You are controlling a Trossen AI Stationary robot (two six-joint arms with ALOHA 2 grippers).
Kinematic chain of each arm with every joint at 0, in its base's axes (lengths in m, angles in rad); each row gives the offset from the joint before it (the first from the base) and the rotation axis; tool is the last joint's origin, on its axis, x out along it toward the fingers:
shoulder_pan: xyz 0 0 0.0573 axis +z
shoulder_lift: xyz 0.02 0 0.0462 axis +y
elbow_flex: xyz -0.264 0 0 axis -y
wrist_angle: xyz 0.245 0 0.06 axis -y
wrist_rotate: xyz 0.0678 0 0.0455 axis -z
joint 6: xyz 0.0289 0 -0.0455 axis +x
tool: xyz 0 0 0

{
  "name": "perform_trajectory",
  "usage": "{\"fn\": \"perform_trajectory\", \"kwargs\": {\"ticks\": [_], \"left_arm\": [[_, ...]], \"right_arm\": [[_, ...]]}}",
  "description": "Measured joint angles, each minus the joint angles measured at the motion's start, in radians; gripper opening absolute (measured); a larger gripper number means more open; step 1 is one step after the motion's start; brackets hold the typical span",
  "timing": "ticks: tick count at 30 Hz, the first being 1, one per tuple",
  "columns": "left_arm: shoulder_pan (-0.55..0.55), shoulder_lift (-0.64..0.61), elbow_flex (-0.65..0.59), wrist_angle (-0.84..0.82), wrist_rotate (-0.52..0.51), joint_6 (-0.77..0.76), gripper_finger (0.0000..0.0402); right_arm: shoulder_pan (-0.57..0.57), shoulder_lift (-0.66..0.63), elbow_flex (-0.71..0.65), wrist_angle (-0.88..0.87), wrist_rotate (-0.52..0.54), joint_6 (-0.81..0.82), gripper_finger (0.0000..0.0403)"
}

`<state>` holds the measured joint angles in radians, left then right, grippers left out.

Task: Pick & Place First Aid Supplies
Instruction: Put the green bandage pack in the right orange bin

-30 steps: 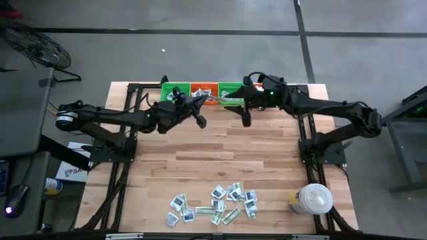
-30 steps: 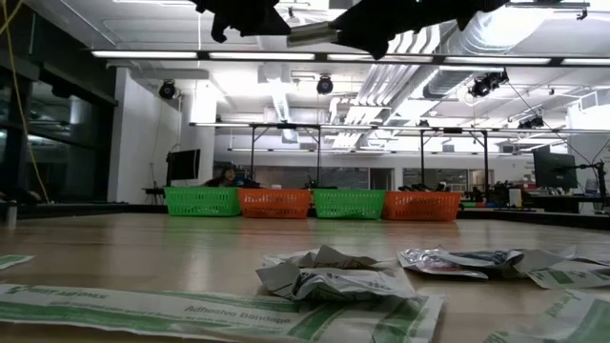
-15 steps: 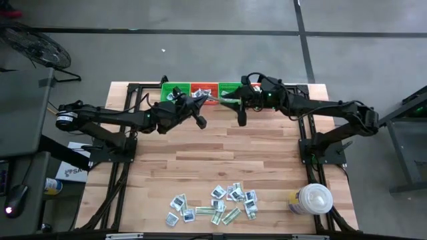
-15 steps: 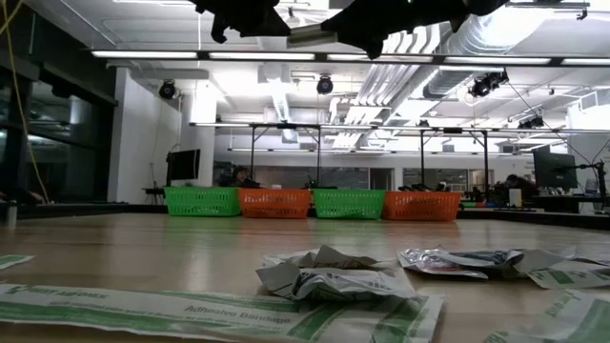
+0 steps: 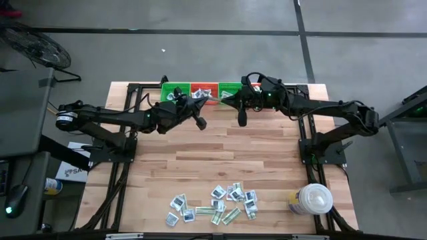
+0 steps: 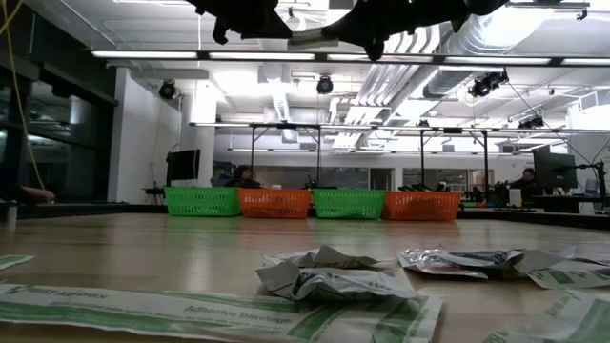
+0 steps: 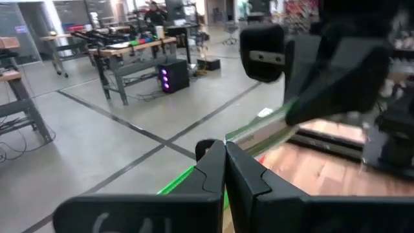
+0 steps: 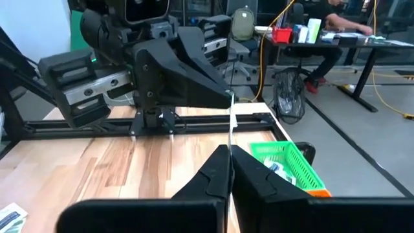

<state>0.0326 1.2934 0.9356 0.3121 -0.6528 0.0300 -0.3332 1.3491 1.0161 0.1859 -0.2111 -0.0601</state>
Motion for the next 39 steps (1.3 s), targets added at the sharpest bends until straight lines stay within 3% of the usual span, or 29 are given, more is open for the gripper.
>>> {"fn": "perform_trajectory", "kwargs": {"ticks": [8, 17, 22, 28, 32, 39], "left_arm": [[0.000, 0.000, 0.000, -0.027, 0.069, 0.049, 0.0011], [0.000, 0.000, 0.000, 0.009, -0.011, 0.105, 0.0135], [0.000, -0.036, 0.003, 0.000, -0.058, 0.159, 0.0183], [0.024, -0.118, 0.000, -0.143, -0.091, 0.203, 0.0190], [0.091, -0.160, 0.001, -0.214, 0.003, 0.203, 0.0190], [0.271, -0.156, 0.001, -0.240, 0.295, 0.228, 0.0190]], "right_arm": [[-0.003, 0.000, 0.000, -0.042, -0.001, 0.003, 0.0001], [-0.060, -0.034, 0.000, -0.104, -0.009, 0.009, 0.0000], [-0.137, -0.066, 0.035, -0.290, 0.043, -0.015, 0.0000], [-0.254, -0.068, 0.076, -0.539, 0.120, -0.016, 0.0000], [-0.352, -0.063, 0.076, -0.634, 0.129, 0.055, 0.0000], [-0.528, -0.040, 0.075, -0.690, 0.097, 0.188, 0.0000]]}}
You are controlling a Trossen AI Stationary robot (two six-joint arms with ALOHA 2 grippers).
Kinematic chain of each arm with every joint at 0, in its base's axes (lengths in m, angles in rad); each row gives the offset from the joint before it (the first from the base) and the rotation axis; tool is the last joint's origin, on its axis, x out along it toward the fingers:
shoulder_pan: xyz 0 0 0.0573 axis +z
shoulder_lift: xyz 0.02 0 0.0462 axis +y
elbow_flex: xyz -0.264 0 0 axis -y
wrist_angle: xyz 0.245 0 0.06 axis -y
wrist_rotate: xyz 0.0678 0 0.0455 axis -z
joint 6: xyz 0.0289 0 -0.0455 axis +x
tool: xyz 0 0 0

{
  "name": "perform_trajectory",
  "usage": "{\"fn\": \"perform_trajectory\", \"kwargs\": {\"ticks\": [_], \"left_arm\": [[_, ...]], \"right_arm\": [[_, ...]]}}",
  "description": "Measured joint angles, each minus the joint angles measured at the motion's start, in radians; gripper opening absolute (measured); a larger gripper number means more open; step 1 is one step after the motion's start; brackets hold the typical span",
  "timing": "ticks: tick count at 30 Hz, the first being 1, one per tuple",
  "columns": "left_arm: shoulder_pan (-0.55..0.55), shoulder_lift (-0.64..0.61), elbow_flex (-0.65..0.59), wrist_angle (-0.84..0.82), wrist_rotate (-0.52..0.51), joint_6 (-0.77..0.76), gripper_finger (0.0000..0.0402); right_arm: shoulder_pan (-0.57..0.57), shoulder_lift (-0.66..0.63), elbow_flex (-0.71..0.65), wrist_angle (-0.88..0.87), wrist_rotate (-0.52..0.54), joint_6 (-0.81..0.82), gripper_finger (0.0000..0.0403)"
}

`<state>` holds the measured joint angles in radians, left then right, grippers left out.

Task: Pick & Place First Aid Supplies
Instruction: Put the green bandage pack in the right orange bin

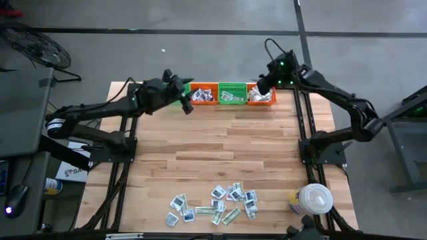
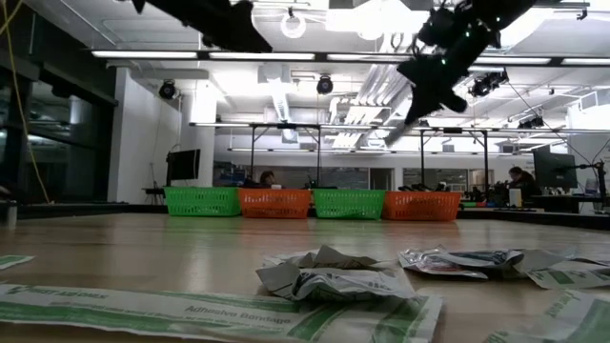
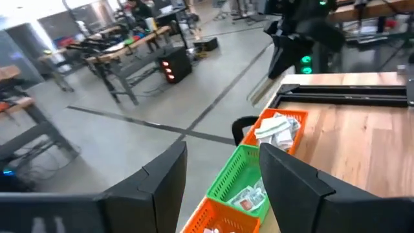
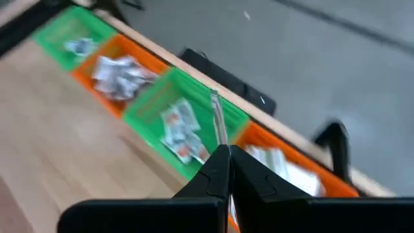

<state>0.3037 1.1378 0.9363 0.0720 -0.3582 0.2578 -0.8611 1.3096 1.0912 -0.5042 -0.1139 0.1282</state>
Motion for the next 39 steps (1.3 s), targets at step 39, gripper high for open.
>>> {"fn": "perform_trajectory", "kwargs": {"ticks": [39], "left_arm": [[0.364, 0.024, -0.001, -0.092, 0.606, 0.131, 0.0190]], "right_arm": [[-0.081, 0.358, 0.000, -0.083, 0.132, 0.303, 0.0012]]}}
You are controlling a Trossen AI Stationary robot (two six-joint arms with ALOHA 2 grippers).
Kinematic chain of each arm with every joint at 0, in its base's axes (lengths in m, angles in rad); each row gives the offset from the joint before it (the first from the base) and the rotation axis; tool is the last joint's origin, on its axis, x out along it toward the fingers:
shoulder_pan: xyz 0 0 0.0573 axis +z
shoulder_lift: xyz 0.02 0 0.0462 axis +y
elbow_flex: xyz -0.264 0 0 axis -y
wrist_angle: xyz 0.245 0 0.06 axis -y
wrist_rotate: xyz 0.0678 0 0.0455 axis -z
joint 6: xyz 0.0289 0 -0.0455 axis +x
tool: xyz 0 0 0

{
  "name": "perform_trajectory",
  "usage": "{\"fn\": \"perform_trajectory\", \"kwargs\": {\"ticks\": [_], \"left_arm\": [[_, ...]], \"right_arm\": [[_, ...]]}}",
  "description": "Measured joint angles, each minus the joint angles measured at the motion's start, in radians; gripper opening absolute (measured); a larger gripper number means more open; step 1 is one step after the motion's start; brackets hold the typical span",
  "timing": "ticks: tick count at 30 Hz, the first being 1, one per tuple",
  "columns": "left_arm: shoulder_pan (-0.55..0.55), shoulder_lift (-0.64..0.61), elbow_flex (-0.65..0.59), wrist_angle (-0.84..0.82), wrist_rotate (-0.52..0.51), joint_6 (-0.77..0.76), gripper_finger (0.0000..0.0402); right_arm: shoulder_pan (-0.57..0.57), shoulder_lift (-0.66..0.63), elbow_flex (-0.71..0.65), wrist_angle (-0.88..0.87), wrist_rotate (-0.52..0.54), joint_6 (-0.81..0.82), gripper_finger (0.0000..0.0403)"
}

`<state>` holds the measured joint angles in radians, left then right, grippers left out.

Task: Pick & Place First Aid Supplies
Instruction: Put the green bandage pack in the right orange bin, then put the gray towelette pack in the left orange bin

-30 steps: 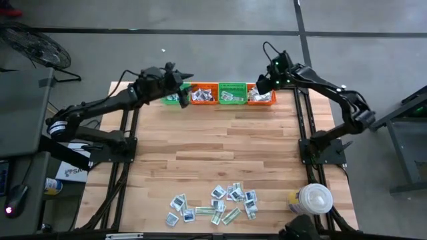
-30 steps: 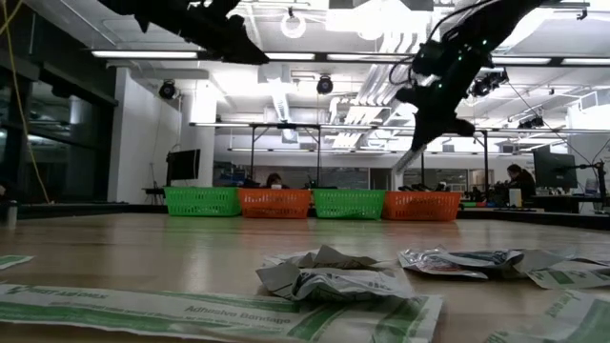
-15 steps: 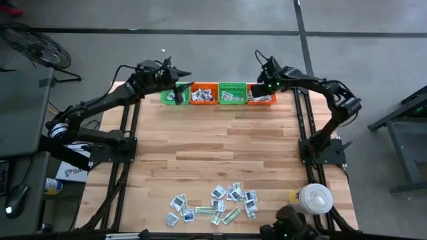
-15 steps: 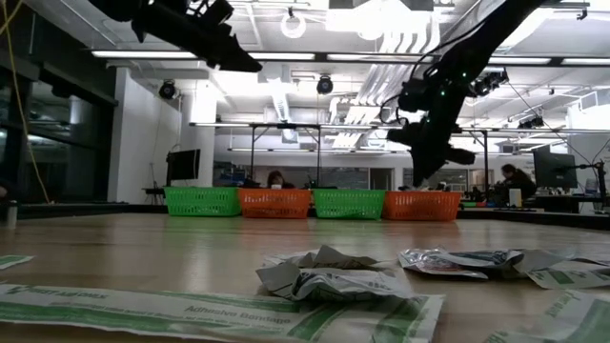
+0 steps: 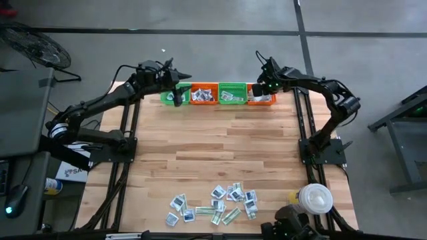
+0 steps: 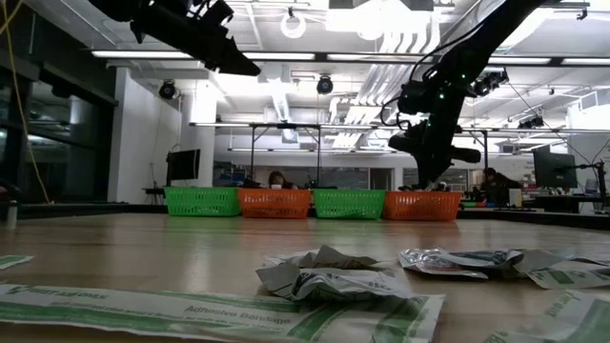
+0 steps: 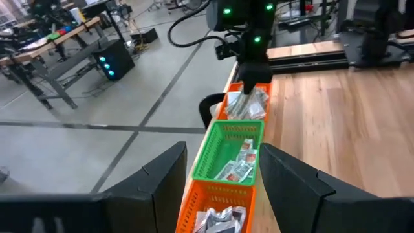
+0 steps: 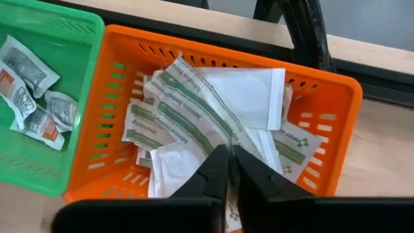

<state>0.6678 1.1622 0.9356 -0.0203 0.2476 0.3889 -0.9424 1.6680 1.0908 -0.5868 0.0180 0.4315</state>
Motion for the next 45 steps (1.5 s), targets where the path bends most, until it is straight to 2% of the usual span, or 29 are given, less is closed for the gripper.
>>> {"fn": "perform_trajectory", "kwargs": {"ticks": [11, 17, 26, 32, 38, 45], "left_arm": [[0.000, 0.000, 0.000, 0.000, 0.027, 0.000, 0.0190], [0.000, 0.000, 0.000, -0.006, 0.039, -0.002, 0.0190], [-0.002, 0.000, 0.000, -0.006, 0.059, -0.015, 0.0190], [-0.055, 0.000, 0.000, -0.042, 0.081, 0.000, 0.0190], [-0.174, 0.013, 0.000, -0.108, 0.050, 0.025, 0.0190], [-0.385, 0.038, 0.001, -0.218, -0.102, 0.001, 0.0190]], "right_arm": [[0.000, -0.008, 0.000, 0.000, -0.001, 0.004, 0.0143], [0.000, -0.071, 0.000, 0.001, 0.008, -0.019, 0.0187], [0.001, -0.234, 0.000, -0.006, -0.031, -0.056, 0.0195], [0.019, -0.368, 0.000, -0.028, -0.140, -0.140, 0.0195], [0.114, -0.492, 0.000, -0.099, -0.149, -0.213, 0.0195], [0.280, -0.611, 0.000, -0.226, -0.123, -0.236, 0.0195]]}}
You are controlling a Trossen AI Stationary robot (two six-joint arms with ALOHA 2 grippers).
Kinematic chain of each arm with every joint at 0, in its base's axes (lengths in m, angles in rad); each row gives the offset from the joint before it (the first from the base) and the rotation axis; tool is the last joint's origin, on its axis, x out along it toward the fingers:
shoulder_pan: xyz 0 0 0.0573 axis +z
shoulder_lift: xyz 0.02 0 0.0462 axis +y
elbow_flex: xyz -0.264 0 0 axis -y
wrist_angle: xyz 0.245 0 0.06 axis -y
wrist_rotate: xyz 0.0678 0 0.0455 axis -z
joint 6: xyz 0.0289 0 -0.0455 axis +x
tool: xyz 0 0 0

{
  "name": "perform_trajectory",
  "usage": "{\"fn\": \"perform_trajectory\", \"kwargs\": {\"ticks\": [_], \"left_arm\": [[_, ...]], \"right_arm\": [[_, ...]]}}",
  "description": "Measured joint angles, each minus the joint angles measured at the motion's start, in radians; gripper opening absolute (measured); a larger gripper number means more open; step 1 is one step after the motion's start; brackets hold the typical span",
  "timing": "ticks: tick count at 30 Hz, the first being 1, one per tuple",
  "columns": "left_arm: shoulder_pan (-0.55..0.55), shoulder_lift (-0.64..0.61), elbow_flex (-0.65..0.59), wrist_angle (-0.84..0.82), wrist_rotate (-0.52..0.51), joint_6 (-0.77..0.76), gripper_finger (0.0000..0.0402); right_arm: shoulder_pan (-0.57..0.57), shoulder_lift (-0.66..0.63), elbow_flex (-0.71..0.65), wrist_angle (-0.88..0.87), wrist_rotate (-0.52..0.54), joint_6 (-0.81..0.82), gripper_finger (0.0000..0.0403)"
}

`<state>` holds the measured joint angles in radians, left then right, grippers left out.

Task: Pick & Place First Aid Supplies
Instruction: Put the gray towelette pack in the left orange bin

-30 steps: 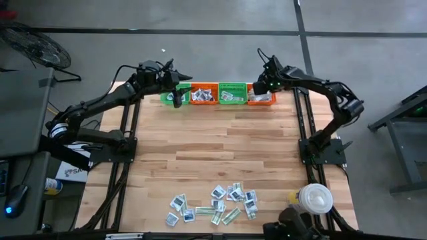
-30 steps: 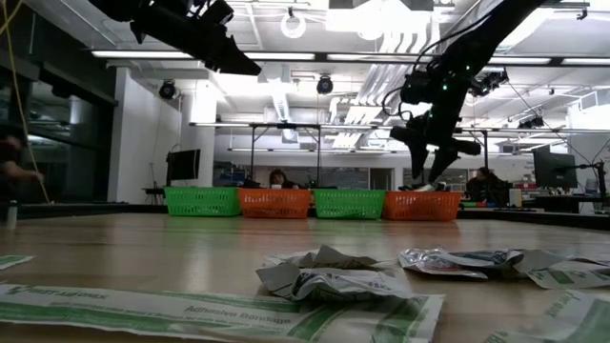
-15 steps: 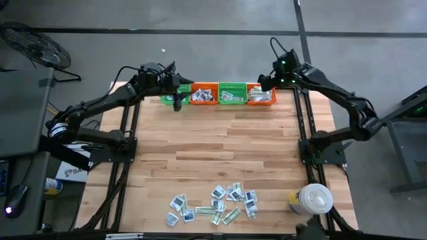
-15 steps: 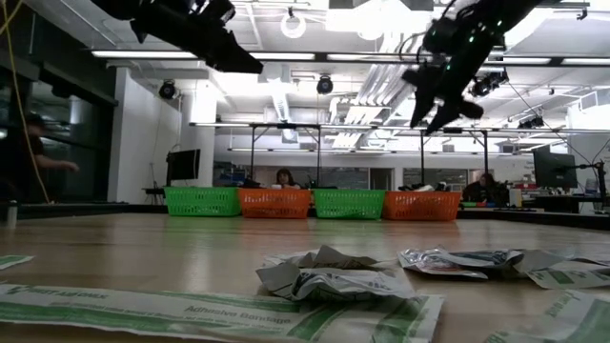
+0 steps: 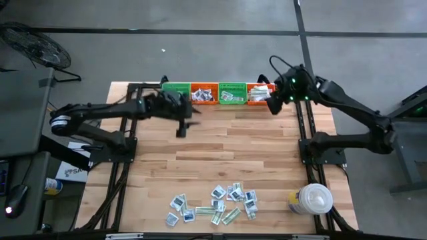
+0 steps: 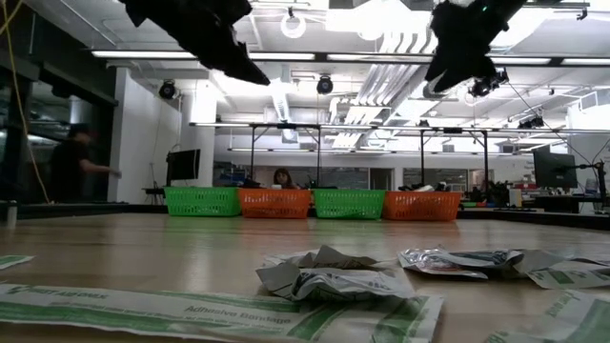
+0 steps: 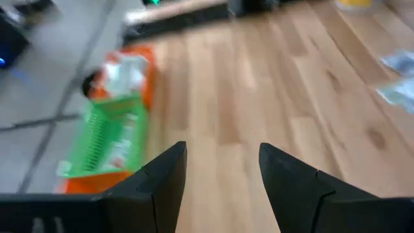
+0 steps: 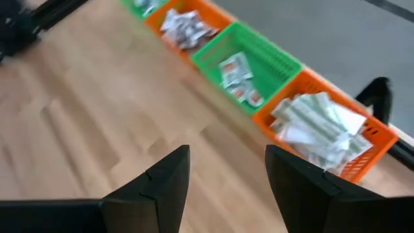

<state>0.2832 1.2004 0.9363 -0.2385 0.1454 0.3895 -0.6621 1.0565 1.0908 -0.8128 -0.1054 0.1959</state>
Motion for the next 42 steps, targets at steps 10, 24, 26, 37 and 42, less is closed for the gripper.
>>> {"fn": "perform_trajectory", "kwargs": {"ticks": [10, 24, 26, 37, 42], "left_arm": [[-0.333, 0.142, 0.000, 0.017, -0.215, -0.257, 0.0190], [-0.640, 0.383, 0.015, 0.169, -0.384, -0.612, 0.0190], [-0.666, 0.423, 0.044, 0.157, -0.390, -0.589, 0.0190], [-0.702, 0.689, 0.306, 0.032, -0.246, -0.254, 0.0190], [-0.702, 0.747, 0.370, -0.035, -0.218, -0.166, 0.0190]], "right_arm": [[0.298, -0.136, 0.000, -0.109, 0.136, 0.043, 0.0195], [0.673, -0.166, 0.000, -0.178, 0.320, 0.170, 0.0194], [0.719, -0.166, 0.000, -0.178, 0.345, 0.189, 0.0194], [0.883, -0.166, 0.000, -0.192, 0.413, 0.276, 0.0195], [0.929, -0.166, 0.000, -0.193, 0.424, 0.304, 0.0195]]}}
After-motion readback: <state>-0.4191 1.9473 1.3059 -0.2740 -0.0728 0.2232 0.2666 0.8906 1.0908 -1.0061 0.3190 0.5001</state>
